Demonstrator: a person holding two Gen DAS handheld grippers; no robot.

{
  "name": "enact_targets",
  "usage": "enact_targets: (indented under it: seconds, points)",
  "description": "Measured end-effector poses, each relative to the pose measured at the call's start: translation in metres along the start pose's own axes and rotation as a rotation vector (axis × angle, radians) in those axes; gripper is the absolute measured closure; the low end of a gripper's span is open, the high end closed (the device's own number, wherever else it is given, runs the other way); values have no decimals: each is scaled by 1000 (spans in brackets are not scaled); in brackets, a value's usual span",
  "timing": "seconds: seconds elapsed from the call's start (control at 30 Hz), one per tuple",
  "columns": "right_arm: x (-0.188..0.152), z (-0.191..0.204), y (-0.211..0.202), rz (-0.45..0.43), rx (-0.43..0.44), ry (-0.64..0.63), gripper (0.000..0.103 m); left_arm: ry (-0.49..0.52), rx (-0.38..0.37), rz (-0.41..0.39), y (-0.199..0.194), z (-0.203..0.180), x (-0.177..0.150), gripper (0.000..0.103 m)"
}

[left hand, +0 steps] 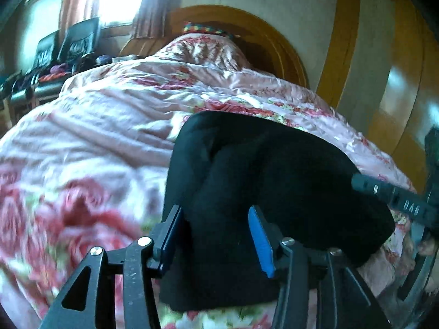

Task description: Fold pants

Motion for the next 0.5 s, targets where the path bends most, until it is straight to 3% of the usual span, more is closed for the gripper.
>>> enact_targets:
  seconds: [0.1,0.17,0.2,0.37,0.5]
  points:
    - [-18,-8,-8,8,-56,-14,59,-50,-4,52,-1,8,-8,40]
    - [-28,-17,-12,26,-64,31,51,-118,-28,99,0,12,-17,39]
    - [-32,-21,-13,32,-46,68,43,-137,-31,110,-1,14,-21,38]
    - [-45,-41,-22,-1,87,279,37,-130,-63,132,-4,14,-23,37]
    - [-45,-42,-21,2,126,307,35,-228,-144,163,-2,27,-16,37]
Point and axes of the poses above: each gripper's, at about its wrist camera, not at the fingertips, and y roughly the way its jaws point, z to its left, x to its top, the point moved 8 cm from there along y, roughly the way its jaws point, and after that the axes turned 14 degrees about x, right-handed, at the moved point
